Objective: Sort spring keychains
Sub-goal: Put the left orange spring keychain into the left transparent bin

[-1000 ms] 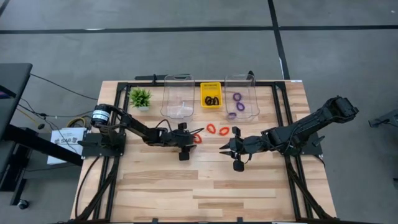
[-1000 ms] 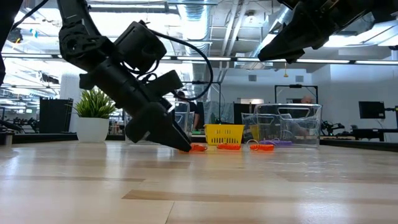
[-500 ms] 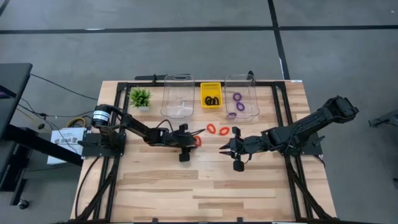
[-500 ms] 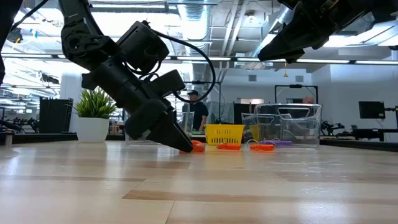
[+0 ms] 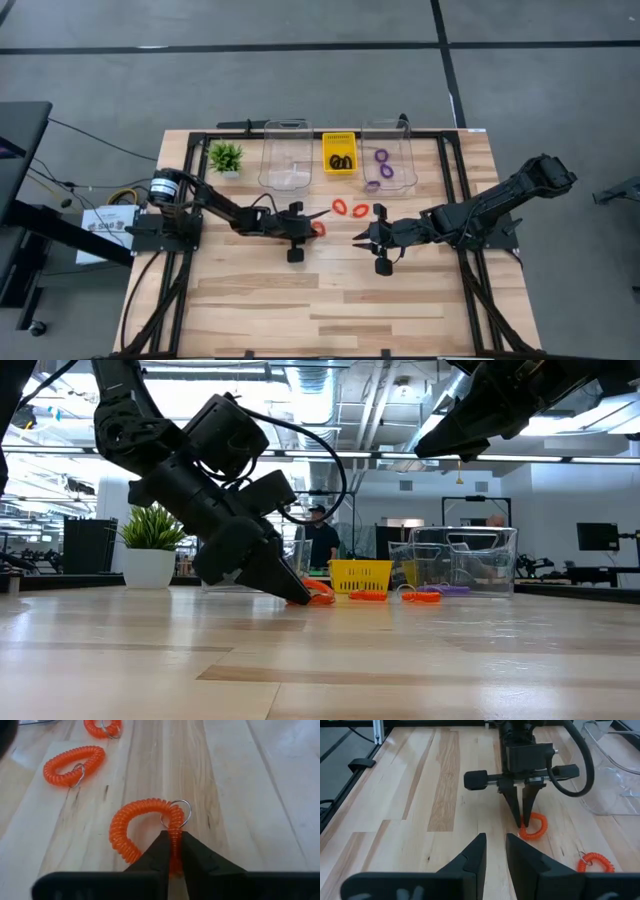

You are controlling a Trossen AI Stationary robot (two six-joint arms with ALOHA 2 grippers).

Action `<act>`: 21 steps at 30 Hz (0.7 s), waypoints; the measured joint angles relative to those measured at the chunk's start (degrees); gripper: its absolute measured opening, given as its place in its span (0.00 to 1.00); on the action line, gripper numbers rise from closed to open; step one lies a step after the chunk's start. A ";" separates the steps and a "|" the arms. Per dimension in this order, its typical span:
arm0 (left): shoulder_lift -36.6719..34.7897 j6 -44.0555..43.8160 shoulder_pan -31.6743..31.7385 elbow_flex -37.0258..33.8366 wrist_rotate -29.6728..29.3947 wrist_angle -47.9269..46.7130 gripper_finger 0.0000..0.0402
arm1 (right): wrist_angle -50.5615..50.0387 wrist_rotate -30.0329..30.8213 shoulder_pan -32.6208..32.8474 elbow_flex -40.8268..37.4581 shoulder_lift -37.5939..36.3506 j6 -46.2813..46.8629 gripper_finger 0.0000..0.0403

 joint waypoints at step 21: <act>-12.34 3.26 -10.72 -0.07 1.03 0.42 0.10 | -0.08 0.00 0.00 0.00 0.00 0.00 0.16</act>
